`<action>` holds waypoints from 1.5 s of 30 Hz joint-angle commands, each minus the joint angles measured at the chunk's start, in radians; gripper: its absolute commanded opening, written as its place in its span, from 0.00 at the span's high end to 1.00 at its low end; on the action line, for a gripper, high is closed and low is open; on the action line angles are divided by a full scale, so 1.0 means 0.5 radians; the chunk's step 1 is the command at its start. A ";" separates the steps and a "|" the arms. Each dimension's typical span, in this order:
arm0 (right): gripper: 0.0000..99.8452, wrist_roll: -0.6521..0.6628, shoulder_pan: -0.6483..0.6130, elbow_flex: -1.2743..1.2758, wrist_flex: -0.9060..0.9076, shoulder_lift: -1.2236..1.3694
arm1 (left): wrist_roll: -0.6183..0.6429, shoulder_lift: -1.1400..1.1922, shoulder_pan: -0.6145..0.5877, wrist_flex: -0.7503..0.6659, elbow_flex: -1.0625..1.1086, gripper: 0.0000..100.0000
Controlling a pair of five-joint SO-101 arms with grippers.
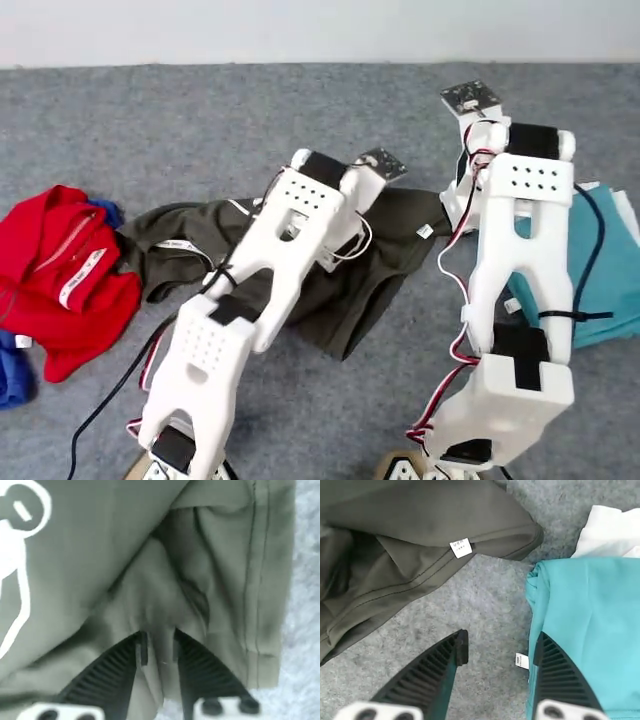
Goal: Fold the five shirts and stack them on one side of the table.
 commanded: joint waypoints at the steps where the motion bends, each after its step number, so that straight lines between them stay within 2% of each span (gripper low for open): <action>1: 0.78 0.021 -0.023 -0.006 -0.023 -0.091 | 0.018 0.141 -0.012 0.040 -0.262 0.89; 8: 0.78 0.021 -0.020 -0.003 -0.020 -0.084 | 0.018 0.494 -0.025 0.043 -0.667 0.89; 10: 0.78 0.021 -0.020 -0.003 -0.020 -0.084 | 0.018 0.549 -0.058 0.046 -0.707 0.90; 14: 0.78 0.021 -0.026 -0.003 -0.017 -0.084 | 0.009 0.571 -0.095 0.046 -0.710 0.99; 18: 0.78 0.021 -0.023 -0.003 -0.005 -0.084 | 0.009 0.497 -0.098 0.049 -0.720 0.99; 25: 0.78 0.021 -0.017 -0.003 0.002 -0.091 | 0.015 -0.123 -0.184 0.049 -0.652 0.99; 33: 0.78 0.009 -0.035 0.028 0.002 -0.091 | 0.006 -0.979 -0.285 0.046 -0.121 0.99; 39: 0.78 0.009 -0.078 0.126 0.002 -0.103 | 0.006 -1.366 -0.295 0.046 0.226 0.99; 45: 0.78 0.006 -0.137 0.172 0.032 -0.103 | 0.006 -1.666 -0.295 0.046 0.358 0.99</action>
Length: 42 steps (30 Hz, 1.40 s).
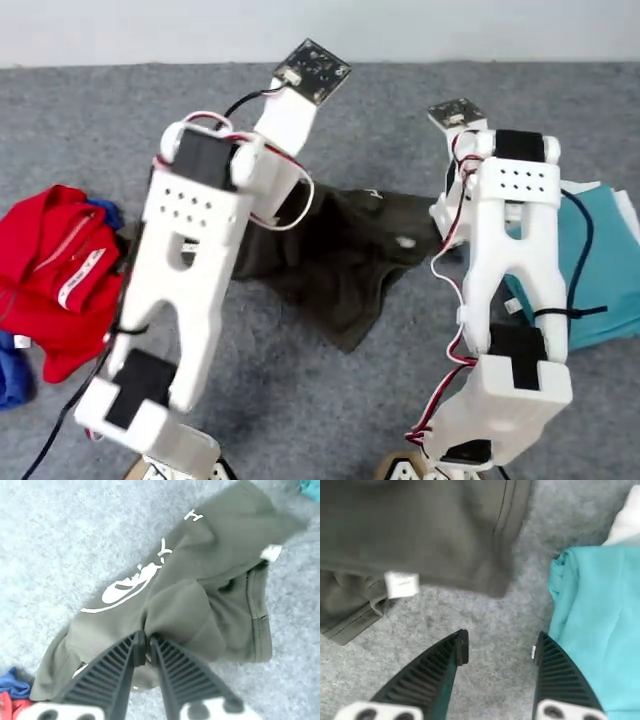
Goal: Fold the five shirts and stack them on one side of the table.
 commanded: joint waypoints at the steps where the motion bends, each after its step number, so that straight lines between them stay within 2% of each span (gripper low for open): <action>1: 0.78 0.006 -0.069 -0.003 -0.014 -0.103 | 0.003 -0.252 -0.015 0.025 0.005 0.99; 5: 0.77 -0.009 -0.084 -0.006 -0.219 -0.103 | 0.003 -0.368 -0.015 0.025 0.005 0.99; 9: 0.77 -0.095 -0.133 0.049 -0.115 -0.078 | 0.003 -0.390 -0.018 0.025 0.005 0.99; 14: 0.78 -0.104 -0.311 0.417 -0.137 -0.100 | 0.000 -0.387 -0.012 0.021 0.115 0.99; 19: 0.78 -0.107 -0.465 0.862 -0.351 -0.100 | 0.000 -0.387 -0.015 0.021 0.299 0.99; 25: 0.78 -0.110 -0.471 1.028 -0.600 -0.084 | -0.006 -0.387 -0.015 0.018 0.410 0.99; 32: 0.78 -0.110 -0.456 1.114 -0.971 -0.014 | -0.141 -0.387 -0.012 0.021 0.413 0.99; 37: 0.78 -0.110 -0.471 1.114 -1.057 0.094 | -0.141 -0.387 -0.006 0.021 0.413 0.99; 39: 0.80 -0.107 -0.465 1.114 -1.057 0.112 | -0.141 -0.387 -0.012 0.021 0.413 0.99; 42: 0.89 -0.107 -0.471 1.108 -1.057 0.118 | -0.141 -0.387 -0.003 0.021 0.413 0.99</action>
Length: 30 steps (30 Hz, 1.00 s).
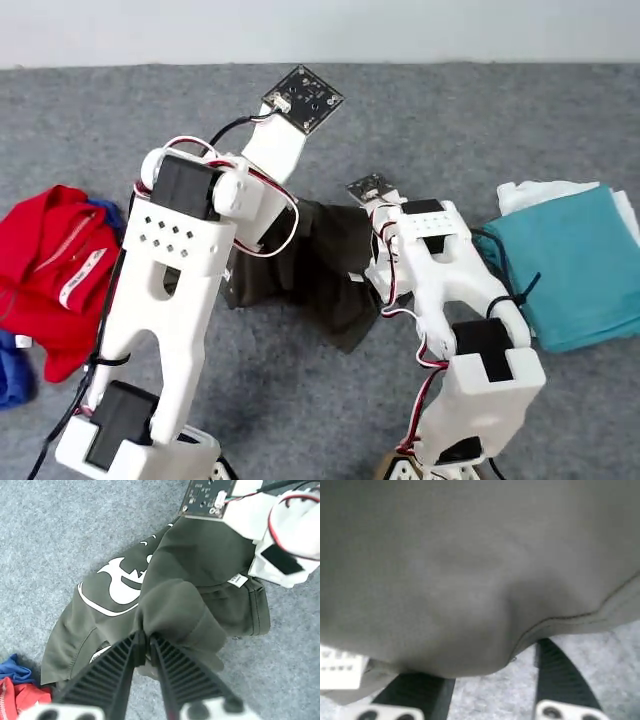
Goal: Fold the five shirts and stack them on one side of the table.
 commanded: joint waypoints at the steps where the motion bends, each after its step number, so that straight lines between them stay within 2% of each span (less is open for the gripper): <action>1: 0.93 -0.009 -0.029 -0.025 -0.020 0.011 | -0.028 -0.080 0.006 0.021 0.002 0.99; 3: 0.99 -0.006 -0.023 -0.074 -0.002 0.011 | -0.028 -0.080 0.006 0.021 0.005 0.99; 8: 0.99 0.006 -0.035 -0.307 0.287 0.008 | -0.031 -0.080 0.006 0.021 0.127 0.99; 13: 0.99 0.009 -0.029 -0.758 0.729 -0.017 | -0.037 -0.089 -0.009 0.018 0.176 0.99; 21: 0.99 0.009 -0.029 -1.476 1.235 -0.471 | -0.037 -0.144 -0.009 0.025 -0.008 0.99; 26: 0.99 0.009 -0.029 -1.596 1.303 -0.888 | -0.037 -0.442 -0.009 0.021 -0.431 0.99; 30: 0.99 0.009 -0.038 -1.623 1.220 -1.266 | -0.037 -0.666 -0.009 0.021 -0.594 0.99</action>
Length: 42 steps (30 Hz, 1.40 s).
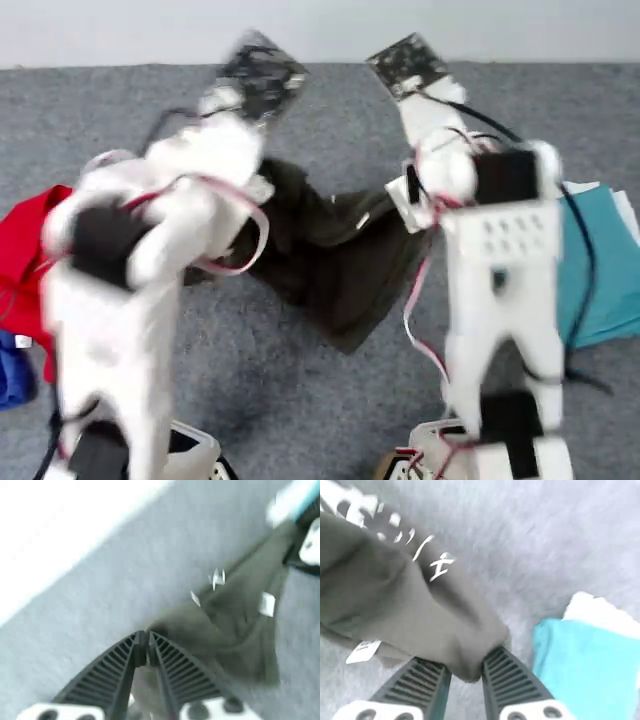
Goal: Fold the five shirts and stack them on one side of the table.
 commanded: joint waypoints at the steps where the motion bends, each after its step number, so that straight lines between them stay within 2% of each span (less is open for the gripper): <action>1: 0.99 0.003 -0.017 -0.086 -0.063 -0.413 | -0.018 -0.227 -0.009 0.018 -0.155 0.99; 7: 0.99 0.003 -0.005 -0.086 -0.226 -0.919 | -0.018 -0.519 -0.012 -0.034 -0.321 0.99; 13: 0.99 0.000 -0.005 -0.077 -0.198 -1.106 | -0.006 -0.626 -0.012 -0.015 -0.407 0.99; 15: 0.99 0.000 -0.005 -0.074 -0.152 -1.094 | 0.015 -0.614 0.006 0.018 -0.293 0.99; 19: 0.99 -0.003 -0.014 -0.074 -0.072 -1.023 | 0.227 -0.568 0.009 0.015 0.192 0.99; 22: 0.99 -0.015 -0.038 -0.071 -0.075 -0.925 | 0.236 -0.580 -0.009 -0.046 0.456 0.99; 28: 0.99 -0.009 -0.628 -0.086 -0.290 -0.545 | 0.236 -0.651 -0.021 -0.144 0.535 0.99; 31: 0.99 -0.003 -0.864 -0.114 -0.542 -0.373 | 0.236 -0.684 -0.153 -0.138 0.542 0.99; 33: 0.99 0.000 -0.947 -0.331 -0.609 -0.272 | 0.242 -0.709 -0.264 -0.138 0.542 0.99; 36: 0.99 -0.003 -0.959 -0.967 -0.545 -0.087 | 0.245 -0.743 -0.362 -0.135 0.545 0.99; 39: 0.99 -0.006 -0.855 -1.611 -0.364 0.137 | 0.245 -0.749 -0.365 -0.135 0.545 0.99; 42: 0.99 -0.009 -0.652 -1.884 -0.087 0.379 | 0.245 -0.749 -0.365 -0.135 0.545 0.99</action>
